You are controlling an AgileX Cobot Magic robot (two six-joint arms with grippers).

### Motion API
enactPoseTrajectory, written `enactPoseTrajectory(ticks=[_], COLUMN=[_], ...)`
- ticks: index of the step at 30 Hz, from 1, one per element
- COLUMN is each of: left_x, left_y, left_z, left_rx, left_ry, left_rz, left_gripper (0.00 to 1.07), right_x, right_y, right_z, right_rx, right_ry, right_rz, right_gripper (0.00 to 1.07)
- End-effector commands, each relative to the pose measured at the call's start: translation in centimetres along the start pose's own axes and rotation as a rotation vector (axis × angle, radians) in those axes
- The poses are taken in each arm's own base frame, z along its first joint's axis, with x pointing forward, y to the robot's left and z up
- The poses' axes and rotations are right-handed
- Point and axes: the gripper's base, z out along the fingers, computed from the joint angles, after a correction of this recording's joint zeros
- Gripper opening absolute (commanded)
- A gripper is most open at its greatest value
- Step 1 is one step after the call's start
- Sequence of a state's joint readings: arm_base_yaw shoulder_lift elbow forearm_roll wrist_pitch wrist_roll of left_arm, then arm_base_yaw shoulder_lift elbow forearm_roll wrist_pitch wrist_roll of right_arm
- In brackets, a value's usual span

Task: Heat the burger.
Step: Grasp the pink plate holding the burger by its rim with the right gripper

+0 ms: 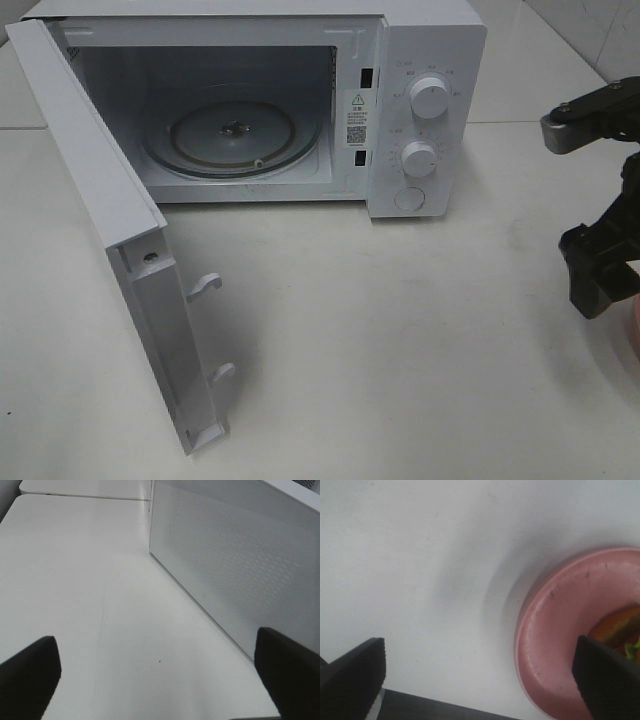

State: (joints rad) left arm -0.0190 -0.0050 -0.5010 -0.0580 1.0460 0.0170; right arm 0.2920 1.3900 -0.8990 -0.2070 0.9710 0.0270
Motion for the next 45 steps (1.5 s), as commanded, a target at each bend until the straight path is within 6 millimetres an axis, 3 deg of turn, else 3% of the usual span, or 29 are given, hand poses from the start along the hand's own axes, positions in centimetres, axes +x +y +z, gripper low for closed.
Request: enactPoseTrajectory(ticks=[1, 7, 16, 29, 45], left_x=[0.2, 0.2, 0.2, 0.2, 0.2], left_y=[0.0, 0.0, 0.0, 0.0, 0.0], left_z=[-0.2, -0.2, -0.2, -0.2, -0.2], left_rx=[0.004, 0.004, 0.004, 0.004, 0.004], left_ry=[-0.029, -0.029, -0.029, -0.029, -0.029], left_rz=[0.005, 0.005, 0.005, 0.005, 0.005], left_gripper=[0.98, 0.98, 0.98, 0.98, 0.98], right_x=[0.6, 1.2, 1.4, 3.0, 1.8], right_y=[-1.8, -4.2, -5.9, -5.6, -5.7], right_z=[0.2, 0.6, 0.9, 4.7, 9.4], right_rx=[0.017, 0.026, 0.037, 0.008, -0.018], right_ry=[0.036, 0.045, 0.011, -0.054, 0.011], right_rz=[0.055, 0.147, 0.216, 0.264, 0.281], right_gripper=[0.98, 0.95, 0.92, 0.88, 0.86])
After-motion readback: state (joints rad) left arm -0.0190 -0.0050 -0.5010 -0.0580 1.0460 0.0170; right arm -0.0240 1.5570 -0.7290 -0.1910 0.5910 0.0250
